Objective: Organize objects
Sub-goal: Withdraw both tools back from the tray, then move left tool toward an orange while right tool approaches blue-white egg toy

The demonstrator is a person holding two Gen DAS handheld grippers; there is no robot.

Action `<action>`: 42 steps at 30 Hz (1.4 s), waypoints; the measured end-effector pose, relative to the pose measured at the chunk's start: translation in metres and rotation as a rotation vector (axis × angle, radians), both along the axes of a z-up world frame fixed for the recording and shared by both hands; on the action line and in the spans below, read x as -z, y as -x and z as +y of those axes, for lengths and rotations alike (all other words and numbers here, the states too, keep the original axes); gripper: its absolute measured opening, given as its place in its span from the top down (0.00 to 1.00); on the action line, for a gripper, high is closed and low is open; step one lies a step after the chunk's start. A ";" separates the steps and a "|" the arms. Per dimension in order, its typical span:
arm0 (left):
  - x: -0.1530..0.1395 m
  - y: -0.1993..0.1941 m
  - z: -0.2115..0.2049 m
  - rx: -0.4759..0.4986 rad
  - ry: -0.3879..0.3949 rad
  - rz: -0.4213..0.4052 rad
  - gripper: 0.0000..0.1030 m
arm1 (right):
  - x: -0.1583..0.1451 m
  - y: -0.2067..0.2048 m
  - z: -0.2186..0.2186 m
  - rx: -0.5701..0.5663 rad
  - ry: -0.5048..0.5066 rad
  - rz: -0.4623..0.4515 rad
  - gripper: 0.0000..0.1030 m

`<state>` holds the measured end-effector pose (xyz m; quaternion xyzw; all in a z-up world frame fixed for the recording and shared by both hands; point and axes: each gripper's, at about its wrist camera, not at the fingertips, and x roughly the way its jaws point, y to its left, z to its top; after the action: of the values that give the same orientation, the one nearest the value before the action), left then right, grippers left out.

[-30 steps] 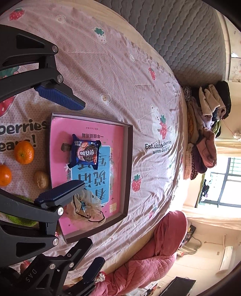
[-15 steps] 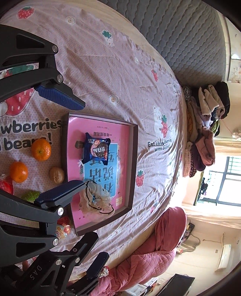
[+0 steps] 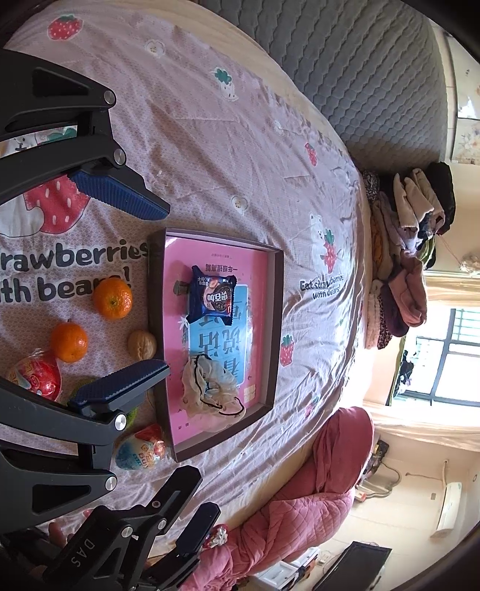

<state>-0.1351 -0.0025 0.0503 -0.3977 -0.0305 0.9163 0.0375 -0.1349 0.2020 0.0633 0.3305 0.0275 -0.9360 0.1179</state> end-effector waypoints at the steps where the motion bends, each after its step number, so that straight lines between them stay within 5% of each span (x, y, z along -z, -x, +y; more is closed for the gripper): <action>1: -0.001 -0.003 0.000 0.004 0.001 0.001 0.23 | 0.000 -0.003 0.000 0.003 -0.004 0.004 0.38; 25: 0.002 -0.040 0.015 0.056 0.006 -0.005 0.23 | 0.011 -0.050 0.020 0.021 -0.003 -0.041 0.38; 42: 0.034 -0.044 0.023 0.076 0.012 -0.084 0.23 | 0.028 -0.059 0.022 0.023 -0.016 -0.086 0.38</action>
<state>-0.0907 0.0205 0.0158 -0.4368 -0.0116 0.8969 0.0685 -0.0763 0.2238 0.0353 0.3716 0.0262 -0.9220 0.1055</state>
